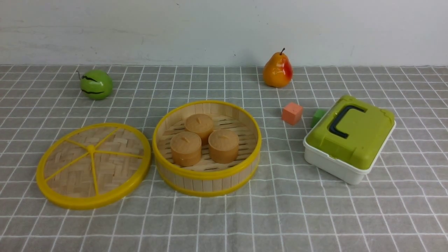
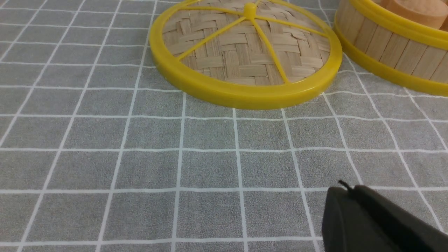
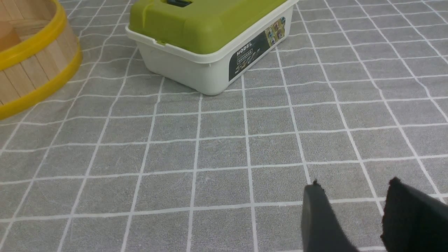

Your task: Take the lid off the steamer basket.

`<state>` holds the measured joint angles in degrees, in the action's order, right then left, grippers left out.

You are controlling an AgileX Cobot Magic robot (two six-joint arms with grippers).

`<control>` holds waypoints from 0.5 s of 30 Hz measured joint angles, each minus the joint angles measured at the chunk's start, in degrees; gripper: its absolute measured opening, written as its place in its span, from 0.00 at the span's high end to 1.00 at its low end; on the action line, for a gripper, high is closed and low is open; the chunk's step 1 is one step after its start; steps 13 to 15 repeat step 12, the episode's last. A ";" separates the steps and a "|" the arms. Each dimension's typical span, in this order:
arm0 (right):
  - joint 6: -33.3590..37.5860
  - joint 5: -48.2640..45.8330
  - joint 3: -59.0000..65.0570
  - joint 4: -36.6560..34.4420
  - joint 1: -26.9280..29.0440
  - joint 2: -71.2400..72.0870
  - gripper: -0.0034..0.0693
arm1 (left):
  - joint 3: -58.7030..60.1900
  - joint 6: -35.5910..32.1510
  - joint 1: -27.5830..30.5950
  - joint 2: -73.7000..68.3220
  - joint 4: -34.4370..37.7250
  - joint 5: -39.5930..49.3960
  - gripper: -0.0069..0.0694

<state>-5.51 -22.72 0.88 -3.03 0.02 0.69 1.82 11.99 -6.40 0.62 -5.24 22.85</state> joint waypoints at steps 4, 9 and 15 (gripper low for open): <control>0.00 0.00 0.00 0.00 0.00 0.00 0.62 | 0.00 0.00 0.00 0.00 0.00 0.00 0.89; 0.00 0.00 0.00 0.00 -0.02 0.00 0.62 | 0.00 0.00 0.00 0.00 0.00 0.00 0.88; 0.00 0.00 0.00 0.00 -0.02 0.00 0.62 | 0.00 0.00 0.00 0.00 0.00 0.00 0.88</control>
